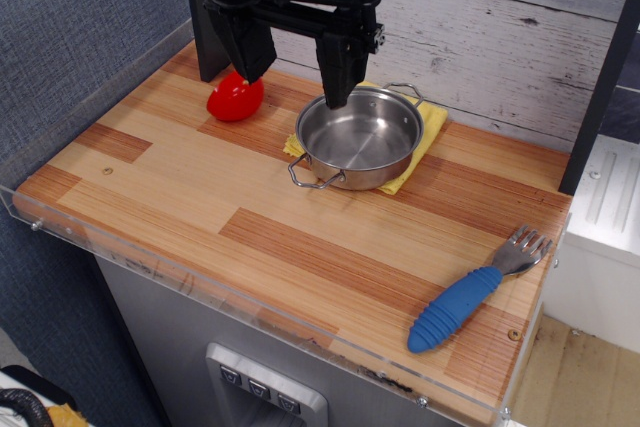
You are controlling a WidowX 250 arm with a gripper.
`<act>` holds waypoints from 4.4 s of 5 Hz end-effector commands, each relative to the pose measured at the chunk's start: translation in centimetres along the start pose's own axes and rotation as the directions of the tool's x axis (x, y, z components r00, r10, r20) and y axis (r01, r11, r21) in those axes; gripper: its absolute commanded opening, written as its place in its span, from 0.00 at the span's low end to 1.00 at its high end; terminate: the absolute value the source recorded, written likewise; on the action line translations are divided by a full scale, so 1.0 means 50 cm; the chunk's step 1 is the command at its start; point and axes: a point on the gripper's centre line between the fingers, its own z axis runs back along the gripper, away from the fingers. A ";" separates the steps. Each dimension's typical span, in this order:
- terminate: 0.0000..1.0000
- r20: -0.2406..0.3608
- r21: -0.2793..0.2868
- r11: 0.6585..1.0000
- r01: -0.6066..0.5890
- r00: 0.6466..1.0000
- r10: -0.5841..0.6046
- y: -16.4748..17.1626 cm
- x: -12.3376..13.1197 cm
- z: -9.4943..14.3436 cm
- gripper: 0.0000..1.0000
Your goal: Put the pepper inside the pan
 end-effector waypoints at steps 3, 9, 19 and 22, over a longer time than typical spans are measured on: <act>0.00 -0.020 0.028 0.998 -0.055 0.998 0.055 0.118 0.048 -0.052 1.00; 0.00 -0.055 0.104 0.994 -0.034 0.998 0.040 0.274 0.182 -0.197 1.00; 0.00 0.057 -0.047 0.993 -0.112 0.992 0.115 0.007 0.119 -0.027 0.00; 0.00 -0.113 0.026 0.997 -0.073 0.991 0.075 0.035 0.087 -0.176 0.00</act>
